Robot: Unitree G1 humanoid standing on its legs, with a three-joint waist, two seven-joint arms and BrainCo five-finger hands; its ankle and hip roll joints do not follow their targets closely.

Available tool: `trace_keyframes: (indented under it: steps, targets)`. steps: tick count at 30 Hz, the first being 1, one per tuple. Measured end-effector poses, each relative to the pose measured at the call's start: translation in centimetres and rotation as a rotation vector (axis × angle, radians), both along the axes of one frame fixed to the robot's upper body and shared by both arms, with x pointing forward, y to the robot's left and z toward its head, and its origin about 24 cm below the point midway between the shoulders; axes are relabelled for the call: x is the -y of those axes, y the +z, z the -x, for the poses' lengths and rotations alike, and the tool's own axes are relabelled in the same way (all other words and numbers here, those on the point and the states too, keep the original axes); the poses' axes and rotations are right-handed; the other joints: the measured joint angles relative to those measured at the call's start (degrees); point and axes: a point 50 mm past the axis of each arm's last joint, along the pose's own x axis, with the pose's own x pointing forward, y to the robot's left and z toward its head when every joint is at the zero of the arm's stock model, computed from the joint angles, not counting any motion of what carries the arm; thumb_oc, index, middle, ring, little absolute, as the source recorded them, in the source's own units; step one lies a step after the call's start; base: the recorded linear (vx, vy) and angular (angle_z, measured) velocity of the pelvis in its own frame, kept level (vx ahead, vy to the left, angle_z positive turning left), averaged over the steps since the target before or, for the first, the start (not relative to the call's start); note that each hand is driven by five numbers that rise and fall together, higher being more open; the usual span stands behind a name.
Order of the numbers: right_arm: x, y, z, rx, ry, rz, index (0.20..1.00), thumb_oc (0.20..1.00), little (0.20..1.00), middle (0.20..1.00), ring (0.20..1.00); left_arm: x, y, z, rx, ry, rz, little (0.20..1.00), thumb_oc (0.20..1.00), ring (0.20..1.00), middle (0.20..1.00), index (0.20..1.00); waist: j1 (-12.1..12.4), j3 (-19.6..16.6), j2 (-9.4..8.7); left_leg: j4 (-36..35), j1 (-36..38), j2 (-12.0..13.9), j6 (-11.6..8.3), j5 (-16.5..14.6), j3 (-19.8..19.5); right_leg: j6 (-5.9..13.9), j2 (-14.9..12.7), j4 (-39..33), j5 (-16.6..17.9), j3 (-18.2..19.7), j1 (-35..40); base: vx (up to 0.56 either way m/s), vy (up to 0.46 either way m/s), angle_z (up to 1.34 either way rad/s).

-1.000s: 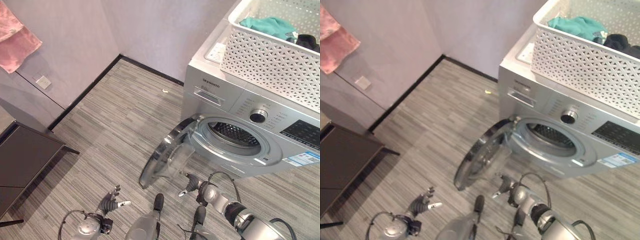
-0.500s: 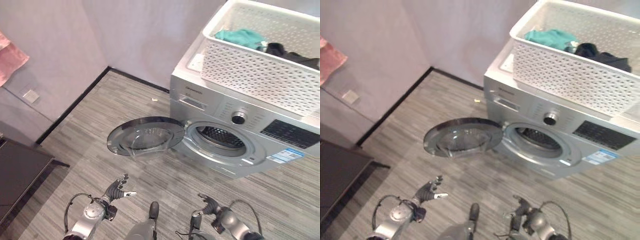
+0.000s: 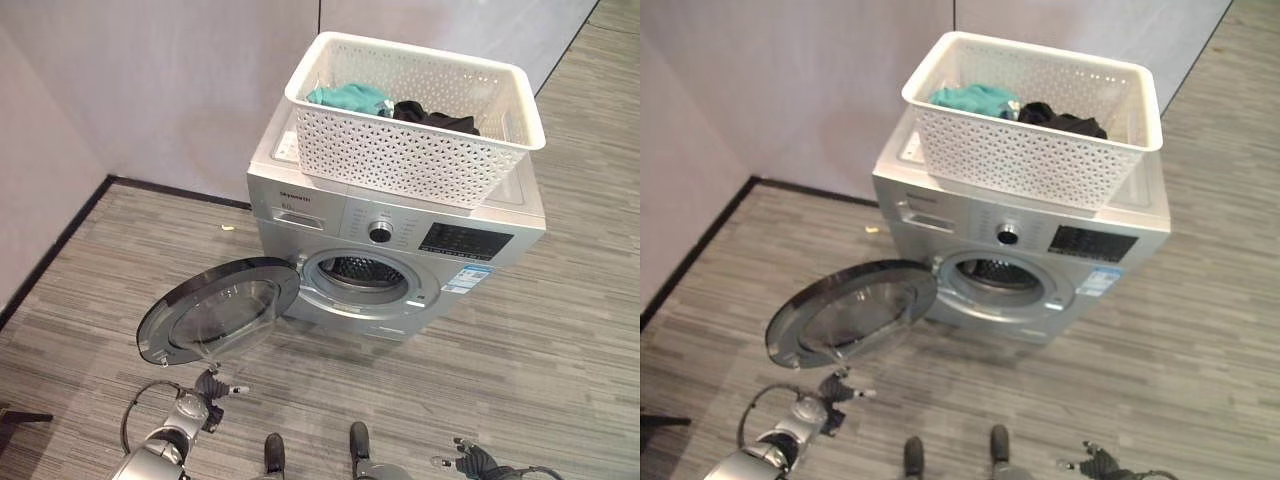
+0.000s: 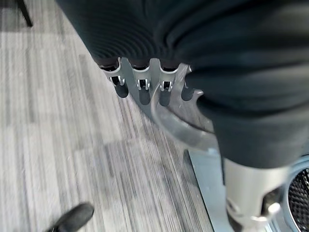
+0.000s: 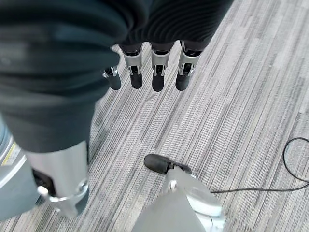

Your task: Grab the laundry basket,head to the washer,open it,put in the laundry and shut it.

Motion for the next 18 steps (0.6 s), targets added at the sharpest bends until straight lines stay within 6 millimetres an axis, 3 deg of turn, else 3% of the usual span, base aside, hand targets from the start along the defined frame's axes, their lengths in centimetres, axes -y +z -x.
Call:
trace_keyframes:
  steps: [3,7,10,15,18]
  targets:
    - [0.3,-0.1,0.3,-0.014,-0.028,0.003,1.0,1.0,1.0,1.0,1.0,-2.2,0.9,-0.3,0.014,0.051,-0.042,1.0,1.0,1.0,1.0,1.0,-0.47,0.58,-1.84,-0.01,-0.15,0.08,0.17,-0.16,0.89,0.12,0.13,0.0,0.22,1.04,-0.58,-0.06,0.018,-0.15]
    - [1.1,-0.4,1.9,-0.075,-0.072,0.023,1.0,1.0,1.0,1.0,1.0,-4.5,3.7,-2.6,0.089,0.072,-0.113,1.0,1.0,1.0,1.0,1.0,-1.03,2.52,-4.84,0.01,-2.89,-0.21,0.16,0.29,1.08,0.45,-0.09,0.02,1.16,1.26,-3.48,-0.08,0.033,0.0]
    - [1.4,-0.3,1.6,-0.079,-0.085,0.035,1.0,1.0,1.0,1.0,1.0,-5.7,5.3,-3.7,0.093,0.039,-0.208,1.0,1.0,1.0,1.0,1.0,-1.68,4.53,-6.4,0.01,-4.11,-0.66,0.59,0.71,1.67,0.69,-0.57,0.02,1.91,1.68,-4.96,-0.03,0.02,-0.06]
    - [1.0,-0.4,1.4,-0.079,-0.074,0.03,1.0,1.0,1.0,1.0,1.0,-5.8,6.0,-4.5,0.072,-0.055,-0.365,1.0,1.0,1.0,1.0,1.0,-2.0,6.79,-6.15,0.01,-4.76,-1.15,0.72,0.58,1.66,1.0,-1.34,0.01,1.94,1.63,-5.5,0.0,0.003,0.01]
    - [0.8,-0.5,1.3,-0.076,-0.072,0.024,1.0,1.0,1.0,1.0,1.0,-6.2,6.4,-4.7,0.099,0.003,-0.361,1.0,1.0,1.0,1.0,1.0,-2.0,7.17,-5.61,0.0,-4.73,-1.03,0.95,0.7,1.45,1.03,-1.23,0.0,1.91,1.29,-5.4,0.0,-0.001,0.01]
